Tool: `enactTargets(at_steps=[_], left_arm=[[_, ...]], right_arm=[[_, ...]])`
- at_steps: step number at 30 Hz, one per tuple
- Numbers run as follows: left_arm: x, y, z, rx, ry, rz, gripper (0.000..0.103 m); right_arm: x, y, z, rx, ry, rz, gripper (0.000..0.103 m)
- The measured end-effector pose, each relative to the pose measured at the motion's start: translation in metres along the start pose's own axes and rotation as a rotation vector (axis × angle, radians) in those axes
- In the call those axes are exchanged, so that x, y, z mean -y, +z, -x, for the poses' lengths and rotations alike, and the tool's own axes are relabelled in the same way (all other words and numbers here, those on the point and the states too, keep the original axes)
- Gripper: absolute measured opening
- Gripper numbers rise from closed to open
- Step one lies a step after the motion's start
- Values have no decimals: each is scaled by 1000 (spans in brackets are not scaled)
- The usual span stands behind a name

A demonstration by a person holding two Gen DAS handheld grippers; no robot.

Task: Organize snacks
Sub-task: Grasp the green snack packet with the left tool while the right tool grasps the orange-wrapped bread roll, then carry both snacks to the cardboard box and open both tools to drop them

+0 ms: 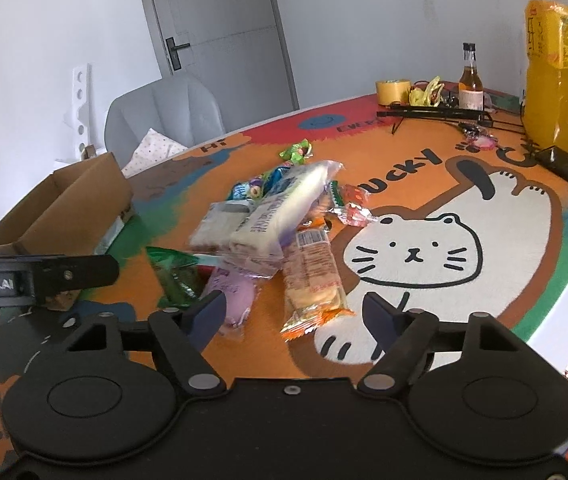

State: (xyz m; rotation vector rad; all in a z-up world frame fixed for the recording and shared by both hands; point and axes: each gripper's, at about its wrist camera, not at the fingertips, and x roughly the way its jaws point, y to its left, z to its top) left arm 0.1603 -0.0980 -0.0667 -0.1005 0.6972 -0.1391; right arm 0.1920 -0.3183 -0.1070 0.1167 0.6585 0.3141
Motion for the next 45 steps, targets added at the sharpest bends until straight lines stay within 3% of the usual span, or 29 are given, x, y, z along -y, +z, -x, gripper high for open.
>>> enactTargets(at_steps=[6,13,18,20,21,22,23,31,45], left_arm=[[3,3,-32,-49,-11,20,66],[11,3,-60,-78,-13,14,62],[13,0,-73,-96,-2,2,44],[15,0,-74,-96,-13,-6,36],[14,0,-74,-96,-18,-2,33],[13,0,-73,-96,-19,3,32],[13,0,-72,-96,-19,4,31],[14,-1,-51,-65,-13,-18,30],[4,2,-6,14,-4,-12,30]], right_arm=[[12,5,-20,-3,-14,-4,74],[18,6,-43,-40,11,3,66],[10,6,-51,-24,-15,67,65],[6,7,-54,-27,-24,89,60],[5,7,-54,-27,-27,97,48],[5,7,-54,-26,-25,103,34],[4,7,-52,-28,-17,104,33],[10,5,-40,-28,24,30,33],[1,11,-1,51,40,29,33]])
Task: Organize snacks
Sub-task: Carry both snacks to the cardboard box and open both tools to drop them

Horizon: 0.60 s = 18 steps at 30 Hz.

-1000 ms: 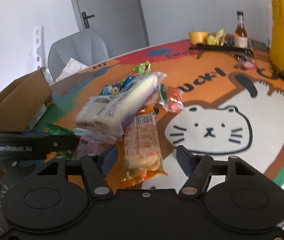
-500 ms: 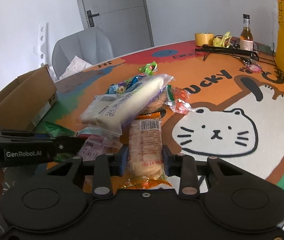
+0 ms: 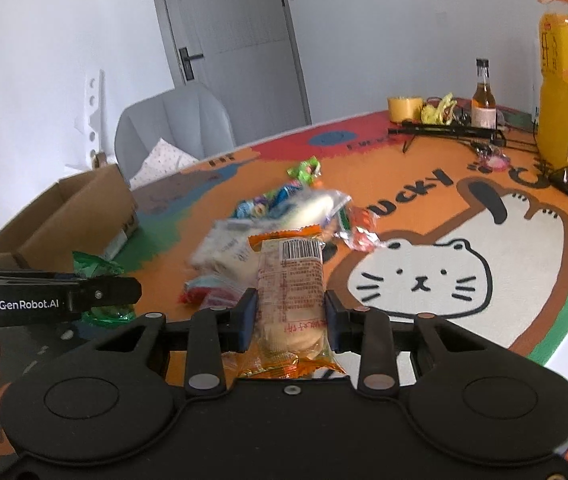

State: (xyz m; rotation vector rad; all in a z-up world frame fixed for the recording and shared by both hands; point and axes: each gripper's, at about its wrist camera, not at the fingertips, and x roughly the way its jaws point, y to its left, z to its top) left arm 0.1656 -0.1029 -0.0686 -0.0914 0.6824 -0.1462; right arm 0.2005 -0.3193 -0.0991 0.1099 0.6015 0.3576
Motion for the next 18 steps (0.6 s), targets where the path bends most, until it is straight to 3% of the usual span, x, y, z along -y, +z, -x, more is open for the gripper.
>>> enactTargets(at_steps=[18], left_arm=[[-50,15,60,124,56,67,30]], right_arm=[[-61,26,7,75,97,66,33]])
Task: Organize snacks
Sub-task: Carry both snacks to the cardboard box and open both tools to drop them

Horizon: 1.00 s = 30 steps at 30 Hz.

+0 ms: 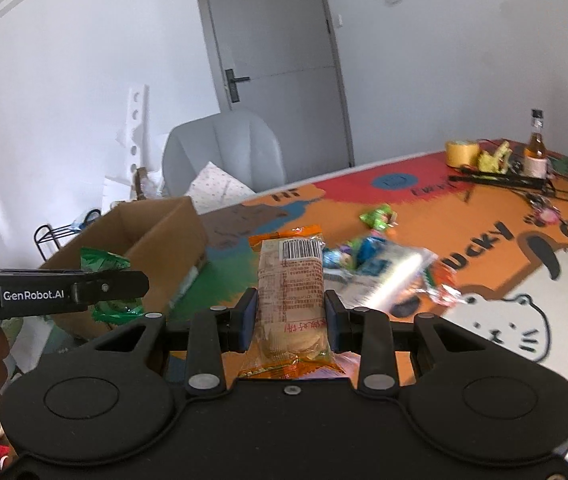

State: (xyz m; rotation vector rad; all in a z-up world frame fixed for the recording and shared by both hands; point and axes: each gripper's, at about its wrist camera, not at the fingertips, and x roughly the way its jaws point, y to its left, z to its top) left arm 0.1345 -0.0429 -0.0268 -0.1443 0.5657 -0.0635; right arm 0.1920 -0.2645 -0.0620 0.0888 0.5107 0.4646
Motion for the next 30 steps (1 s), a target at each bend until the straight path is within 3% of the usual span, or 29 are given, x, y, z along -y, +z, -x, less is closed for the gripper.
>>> enactTargets(at_steps=[15,30], left_arm=[[-62,23,17,55,54,36,30],[-125,31,1,55,99,125,30]], right_arm=[[-50,21,-21,45,47,27,33],[-86,31,-53,30,64,66,33]])
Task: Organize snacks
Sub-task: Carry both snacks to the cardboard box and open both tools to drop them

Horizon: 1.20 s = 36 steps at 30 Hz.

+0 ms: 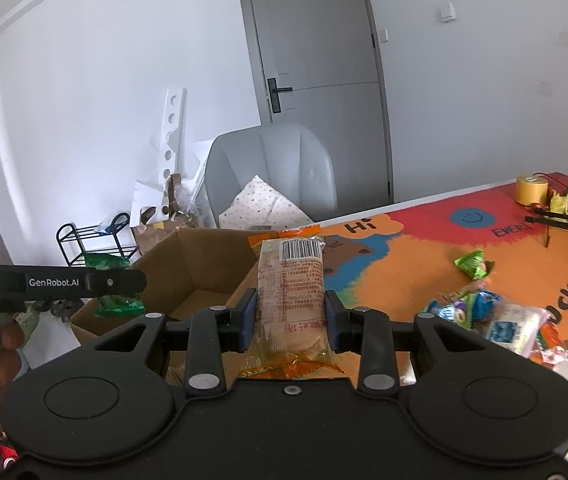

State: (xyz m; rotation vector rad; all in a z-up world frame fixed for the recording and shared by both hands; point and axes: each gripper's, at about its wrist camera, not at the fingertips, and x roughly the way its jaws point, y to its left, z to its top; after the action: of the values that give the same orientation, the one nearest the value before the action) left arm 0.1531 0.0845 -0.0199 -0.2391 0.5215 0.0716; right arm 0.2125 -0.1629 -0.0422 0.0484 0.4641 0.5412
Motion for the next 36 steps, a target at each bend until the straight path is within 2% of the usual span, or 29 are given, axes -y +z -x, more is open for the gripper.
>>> enactTargets(at_steps=[4,7,9,11,20,24,25,27,30,36], left_arm=[[-9,-1,-9,-21,17,11,35],[-15,-2,-9,-26,25,17,50],[-17,-2,-6,-17,34,14,64],[-19,-1,-3,-5,44,15,69],[-28,6,14,17,68,27,80],[-32,8,20,16,80,52,82],[-32,9,21,15,81,57,83],[-32,9,24,16,88,51,87],[-30,7,28,23,106,35,92],[-20,2,27,6,109,15,95]], right_arm=[[-11,4,-9,-3,17,20,33],[-19,6,-17,-10,34,32,33],[-24,7,-22,-16,45,42,33],[-30,9,-27,-21,58,48,33],[-54,19,-42,-32,131,70,33],[-55,26,-45,-9,178,-4,34],[-55,28,-46,-8,190,-34,40],[-52,27,-47,-3,198,-63,44],[-52,26,-43,-5,184,-44,55],[-34,21,-28,-24,129,-53,59]])
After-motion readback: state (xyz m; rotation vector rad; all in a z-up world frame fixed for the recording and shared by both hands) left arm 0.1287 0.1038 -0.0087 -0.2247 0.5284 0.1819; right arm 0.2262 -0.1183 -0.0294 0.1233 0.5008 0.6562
